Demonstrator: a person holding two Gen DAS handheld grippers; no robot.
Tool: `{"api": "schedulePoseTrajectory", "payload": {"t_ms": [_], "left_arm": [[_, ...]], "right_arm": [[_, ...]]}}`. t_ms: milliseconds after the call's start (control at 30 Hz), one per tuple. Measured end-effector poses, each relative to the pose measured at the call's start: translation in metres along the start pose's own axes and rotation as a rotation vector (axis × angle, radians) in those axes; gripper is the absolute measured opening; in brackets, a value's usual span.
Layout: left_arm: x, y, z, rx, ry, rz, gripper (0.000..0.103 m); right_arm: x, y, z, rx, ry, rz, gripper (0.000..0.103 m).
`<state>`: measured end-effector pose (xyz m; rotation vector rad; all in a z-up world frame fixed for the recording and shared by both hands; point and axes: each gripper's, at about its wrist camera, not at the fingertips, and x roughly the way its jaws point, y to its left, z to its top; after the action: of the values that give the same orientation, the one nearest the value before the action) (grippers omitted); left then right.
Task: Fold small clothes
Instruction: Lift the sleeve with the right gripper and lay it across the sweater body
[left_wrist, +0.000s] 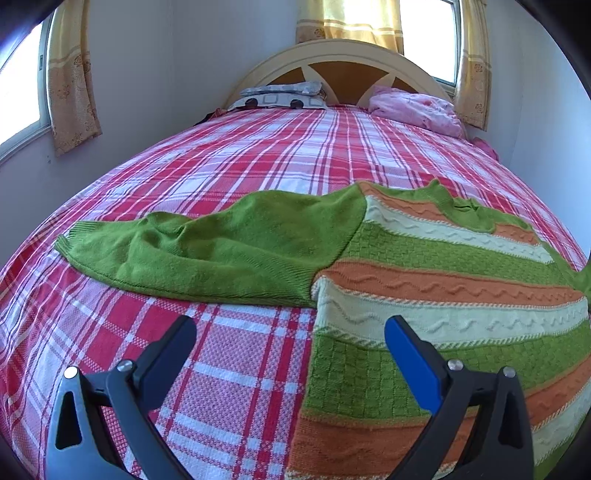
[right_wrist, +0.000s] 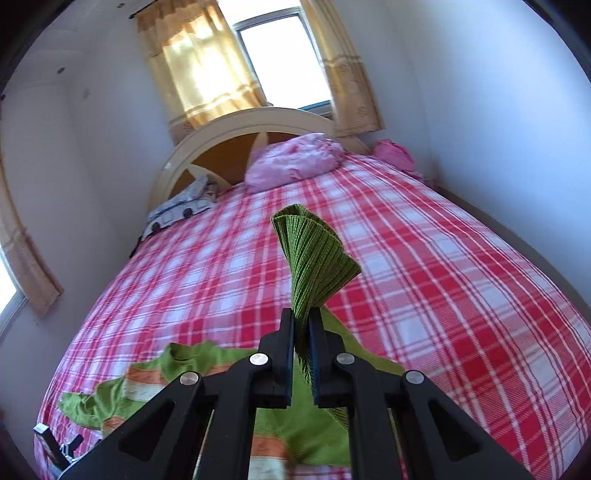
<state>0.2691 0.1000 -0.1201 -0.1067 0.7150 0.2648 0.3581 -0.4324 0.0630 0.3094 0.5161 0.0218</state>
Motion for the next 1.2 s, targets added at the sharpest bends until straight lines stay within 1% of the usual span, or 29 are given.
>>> {"api": "schedulePoseTrajectory", "payload": {"t_ms": [133, 267, 400, 433, 533, 667, 800, 867, 967, 1067, 1100, 1133, 1200], "left_arm": [[0.008, 0.003, 0.0, -0.019, 0.038, 0.026, 0.103], [0.017, 0.011, -0.001, -0.056, 0.087, -0.001, 0.103], [0.016, 0.013, -0.002, -0.071, 0.081, -0.017, 0.103], [0.016, 0.014, -0.003, -0.073, 0.081, -0.019, 0.103], [0.015, 0.014, -0.003, -0.078, 0.081, -0.019, 0.103], [0.015, 0.015, -0.003, -0.08, 0.081, -0.021, 0.103], [0.015, 0.018, -0.003, -0.1, 0.086, -0.031, 0.103], [0.016, 0.02, -0.003, -0.108, 0.089, -0.035, 0.103], [0.016, 0.02, -0.004, -0.105, 0.092, -0.033, 0.103], [0.016, 0.019, -0.004, -0.102, 0.091, -0.036, 0.103], [0.016, 0.018, -0.003, -0.1, 0.092, -0.038, 0.103], [0.017, 0.017, -0.003, -0.096, 0.094, -0.046, 0.103], [0.018, 0.015, -0.003, -0.083, 0.104, -0.064, 0.103]], "right_arm": [[0.005, 0.046, 0.003, -0.043, -0.007, 0.069, 0.007], [0.014, 0.095, 0.001, -0.091, -0.002, 0.141, 0.007], [0.029, 0.136, -0.012, -0.128, 0.024, 0.205, 0.007], [0.034, 0.141, -0.014, -0.133, 0.031, 0.214, 0.007], [0.049, 0.169, -0.032, -0.159, 0.064, 0.255, 0.006], [0.073, 0.211, -0.066, -0.199, 0.114, 0.301, 0.006], [0.093, 0.246, -0.105, -0.244, 0.149, 0.333, 0.006], [0.109, 0.261, -0.128, -0.26, 0.186, 0.347, 0.006], [0.128, 0.273, -0.154, -0.277, 0.22, 0.348, 0.006], [0.151, 0.276, -0.18, -0.268, 0.277, 0.347, 0.007], [0.156, 0.276, -0.186, -0.263, 0.301, 0.359, 0.007], [0.161, 0.276, -0.192, -0.264, 0.327, 0.37, 0.007], [0.163, 0.274, -0.202, -0.294, 0.337, 0.354, 0.011]]}}
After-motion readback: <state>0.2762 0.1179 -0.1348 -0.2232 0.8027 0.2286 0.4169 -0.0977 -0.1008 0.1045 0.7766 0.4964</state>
